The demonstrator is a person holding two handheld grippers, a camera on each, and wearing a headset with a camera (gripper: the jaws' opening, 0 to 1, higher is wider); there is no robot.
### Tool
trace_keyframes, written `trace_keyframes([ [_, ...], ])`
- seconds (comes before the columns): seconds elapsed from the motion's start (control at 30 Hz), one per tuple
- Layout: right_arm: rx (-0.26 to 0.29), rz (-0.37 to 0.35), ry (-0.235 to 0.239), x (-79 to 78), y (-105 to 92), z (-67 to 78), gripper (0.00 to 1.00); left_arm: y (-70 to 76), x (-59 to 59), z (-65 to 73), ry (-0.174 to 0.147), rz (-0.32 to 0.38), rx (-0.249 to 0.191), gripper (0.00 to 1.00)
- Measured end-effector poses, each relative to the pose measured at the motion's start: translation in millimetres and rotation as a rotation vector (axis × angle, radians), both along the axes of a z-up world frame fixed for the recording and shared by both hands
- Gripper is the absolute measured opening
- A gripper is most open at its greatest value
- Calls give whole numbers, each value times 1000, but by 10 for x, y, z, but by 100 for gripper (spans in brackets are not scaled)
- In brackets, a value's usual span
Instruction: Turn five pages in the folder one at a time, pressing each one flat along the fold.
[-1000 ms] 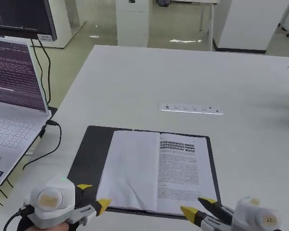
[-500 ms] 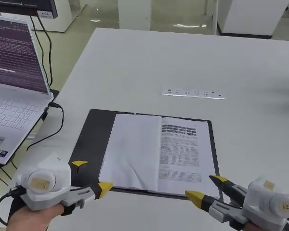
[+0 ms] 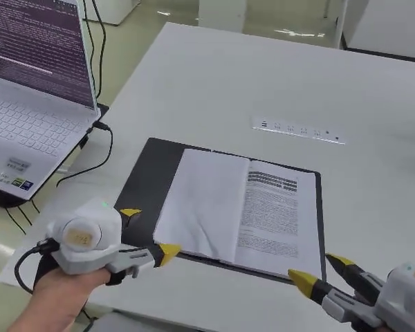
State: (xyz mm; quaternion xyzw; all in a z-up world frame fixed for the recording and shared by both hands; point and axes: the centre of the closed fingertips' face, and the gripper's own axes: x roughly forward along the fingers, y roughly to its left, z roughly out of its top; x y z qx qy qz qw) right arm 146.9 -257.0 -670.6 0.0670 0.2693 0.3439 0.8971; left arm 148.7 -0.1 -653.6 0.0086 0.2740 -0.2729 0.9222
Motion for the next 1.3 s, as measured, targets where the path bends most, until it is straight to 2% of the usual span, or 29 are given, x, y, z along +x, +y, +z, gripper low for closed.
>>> trace_keyframes([
  [0.27,-6,2,1,16,3,20,62,-39,42,8,-8,-24,9,64],
  [0.67,-9,-9,6,14,-35,10,63,30,76,52,-17,-6,-2,66],
  [1.0,8,-38,5,20,-79,20,64,-8,79,58,-14,-17,2,66],
  [1.3,-6,-41,9,4,-115,4,64,-69,53,115,-19,-21,-2,68],
])
